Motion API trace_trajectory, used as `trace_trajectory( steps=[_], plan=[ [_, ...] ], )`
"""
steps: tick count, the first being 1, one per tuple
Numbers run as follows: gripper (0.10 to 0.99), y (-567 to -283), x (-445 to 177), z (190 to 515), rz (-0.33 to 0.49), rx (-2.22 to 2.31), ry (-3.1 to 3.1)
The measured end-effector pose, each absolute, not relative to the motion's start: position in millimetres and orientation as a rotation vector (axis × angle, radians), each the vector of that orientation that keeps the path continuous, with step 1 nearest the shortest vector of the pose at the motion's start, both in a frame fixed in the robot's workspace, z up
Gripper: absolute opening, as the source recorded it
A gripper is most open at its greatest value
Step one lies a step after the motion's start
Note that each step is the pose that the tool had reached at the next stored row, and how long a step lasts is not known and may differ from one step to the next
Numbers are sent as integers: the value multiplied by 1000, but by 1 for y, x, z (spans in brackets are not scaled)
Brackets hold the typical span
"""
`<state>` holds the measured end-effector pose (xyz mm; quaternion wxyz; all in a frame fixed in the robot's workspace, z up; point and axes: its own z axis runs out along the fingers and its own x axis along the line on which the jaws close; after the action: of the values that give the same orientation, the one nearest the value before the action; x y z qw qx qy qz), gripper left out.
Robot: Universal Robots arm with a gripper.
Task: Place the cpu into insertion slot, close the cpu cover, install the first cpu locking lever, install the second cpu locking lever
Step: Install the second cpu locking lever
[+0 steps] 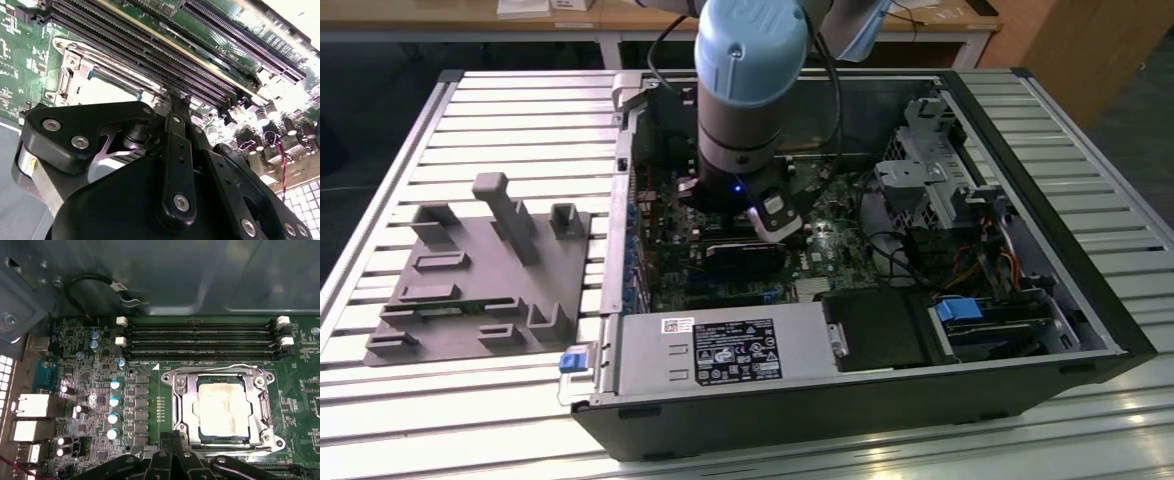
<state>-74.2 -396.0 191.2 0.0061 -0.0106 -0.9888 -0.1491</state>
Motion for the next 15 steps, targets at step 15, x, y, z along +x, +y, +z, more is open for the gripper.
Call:
trace_trajectory(
  steps=[15],
  plan=[
    [106,-396,-75,207,-474,-34,-3093]
  ],
)
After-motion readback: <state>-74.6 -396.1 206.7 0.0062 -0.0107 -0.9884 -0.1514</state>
